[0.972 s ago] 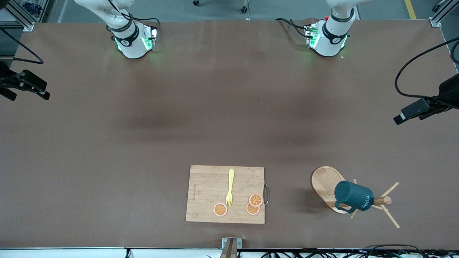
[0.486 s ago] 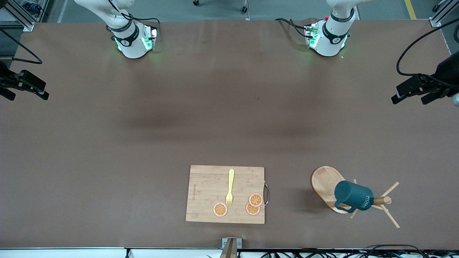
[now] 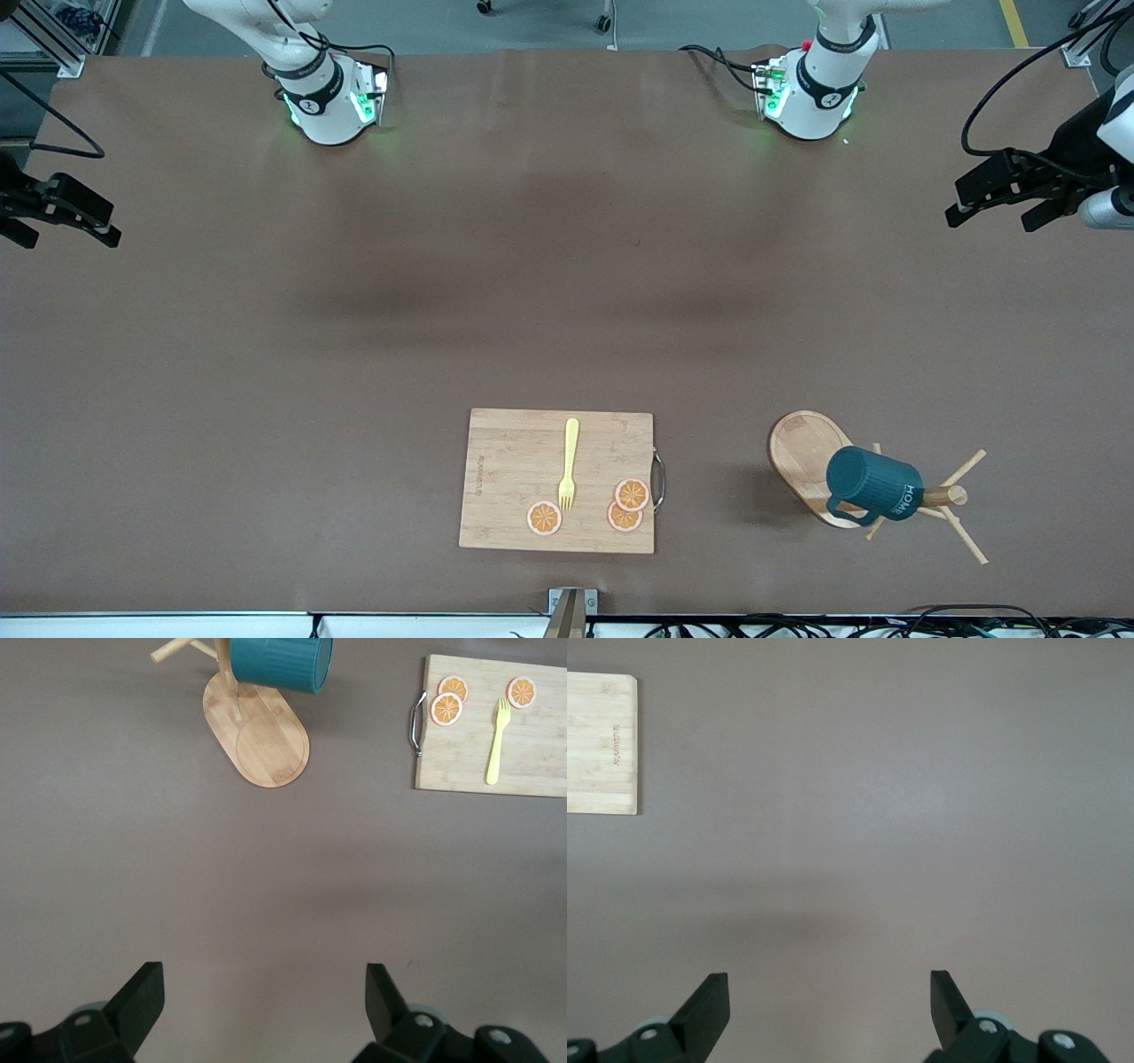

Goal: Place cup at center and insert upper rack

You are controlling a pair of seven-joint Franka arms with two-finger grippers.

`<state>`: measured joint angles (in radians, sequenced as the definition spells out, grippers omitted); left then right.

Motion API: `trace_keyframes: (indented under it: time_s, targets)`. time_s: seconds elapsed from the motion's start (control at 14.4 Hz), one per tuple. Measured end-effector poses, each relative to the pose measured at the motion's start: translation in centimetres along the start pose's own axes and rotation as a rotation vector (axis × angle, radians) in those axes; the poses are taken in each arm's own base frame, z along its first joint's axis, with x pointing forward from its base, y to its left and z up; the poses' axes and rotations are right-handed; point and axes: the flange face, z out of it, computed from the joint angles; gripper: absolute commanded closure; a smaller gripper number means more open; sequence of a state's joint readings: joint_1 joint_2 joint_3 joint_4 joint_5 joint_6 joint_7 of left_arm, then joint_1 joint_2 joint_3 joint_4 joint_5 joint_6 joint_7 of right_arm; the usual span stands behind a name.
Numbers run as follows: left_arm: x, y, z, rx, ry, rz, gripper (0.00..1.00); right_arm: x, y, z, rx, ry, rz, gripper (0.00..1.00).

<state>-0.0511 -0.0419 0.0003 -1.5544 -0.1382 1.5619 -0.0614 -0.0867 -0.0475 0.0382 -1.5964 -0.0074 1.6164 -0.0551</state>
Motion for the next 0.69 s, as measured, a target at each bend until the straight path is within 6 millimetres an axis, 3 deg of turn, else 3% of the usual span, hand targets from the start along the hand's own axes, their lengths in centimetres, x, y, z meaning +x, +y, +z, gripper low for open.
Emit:
trace_keyframes:
  time_s: [0.69]
  targets:
    - [-0.6, -1.7, -1.4, 0.064, 0.031, -0.017, 0.00, 0.0, 0.1, 0.0, -0.007, 0.001, 0.001, 0.00]
